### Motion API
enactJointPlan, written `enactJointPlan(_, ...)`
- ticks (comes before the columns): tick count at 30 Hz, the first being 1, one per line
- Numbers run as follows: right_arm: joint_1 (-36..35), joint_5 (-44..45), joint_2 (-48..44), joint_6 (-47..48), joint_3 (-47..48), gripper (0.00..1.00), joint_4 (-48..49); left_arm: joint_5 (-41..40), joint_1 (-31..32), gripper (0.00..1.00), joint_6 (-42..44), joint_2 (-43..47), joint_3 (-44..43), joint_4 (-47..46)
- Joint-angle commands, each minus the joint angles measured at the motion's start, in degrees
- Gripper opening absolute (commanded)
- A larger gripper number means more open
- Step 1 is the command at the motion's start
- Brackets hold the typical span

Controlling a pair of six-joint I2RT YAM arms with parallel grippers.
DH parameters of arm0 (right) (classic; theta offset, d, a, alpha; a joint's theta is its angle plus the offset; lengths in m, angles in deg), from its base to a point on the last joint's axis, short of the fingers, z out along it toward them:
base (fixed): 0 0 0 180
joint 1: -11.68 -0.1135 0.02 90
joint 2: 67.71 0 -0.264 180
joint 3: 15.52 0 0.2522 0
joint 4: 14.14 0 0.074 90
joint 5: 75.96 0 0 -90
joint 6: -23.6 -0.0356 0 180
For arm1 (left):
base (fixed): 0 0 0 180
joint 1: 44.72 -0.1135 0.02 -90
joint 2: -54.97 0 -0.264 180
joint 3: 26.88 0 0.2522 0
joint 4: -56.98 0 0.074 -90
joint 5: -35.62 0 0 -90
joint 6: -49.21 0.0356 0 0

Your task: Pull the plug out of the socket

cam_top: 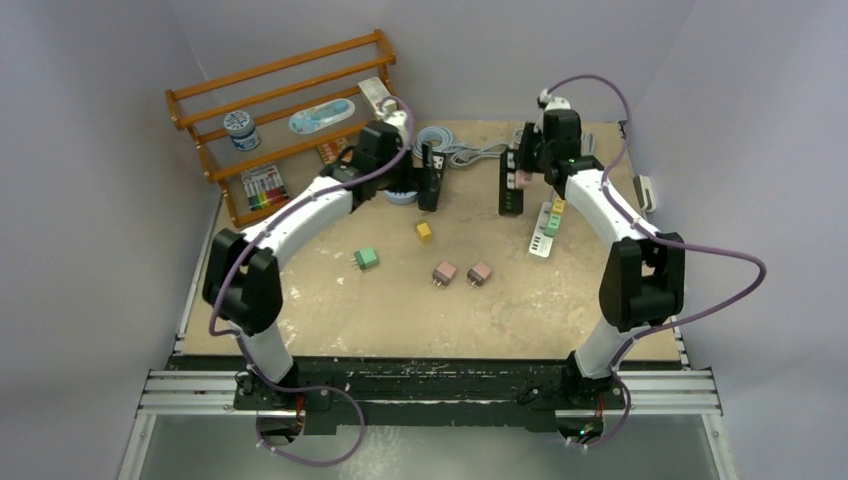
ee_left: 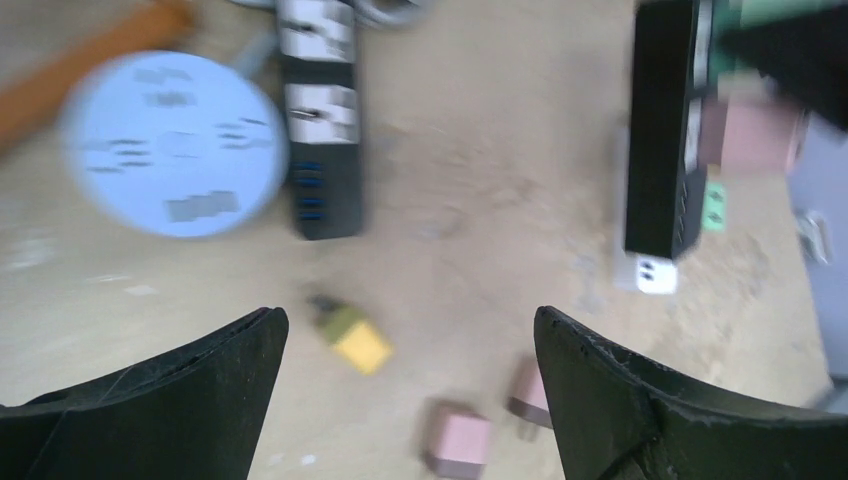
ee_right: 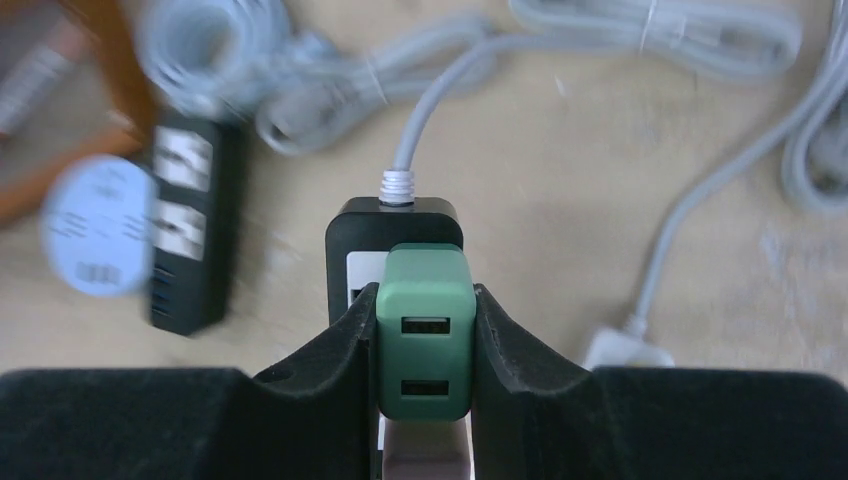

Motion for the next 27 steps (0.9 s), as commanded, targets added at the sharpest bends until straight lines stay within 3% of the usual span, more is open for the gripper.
enactJointPlan(1, -0.06, -7.01, -3.94, -2.49, 8.84, 0.00, 5.95, 7.43, 5.08, 0.94, -7.60, -4.60, -1.85, -11.55)
enactJointPlan(12, -0.21, -15.88, -4.95, -6.47, 8.48, 0.00, 8.32, 16.19, 8.53, 0.95, -10.77, -9.66, -5.15, -19.53)
enactJointPlan(27, -0.24, -15.83, -3.70, -6.43, 7.65, 0.00, 8.81, 22.98, 8.53, 0.95, -4.05, -3.17, -0.52, -17.48)
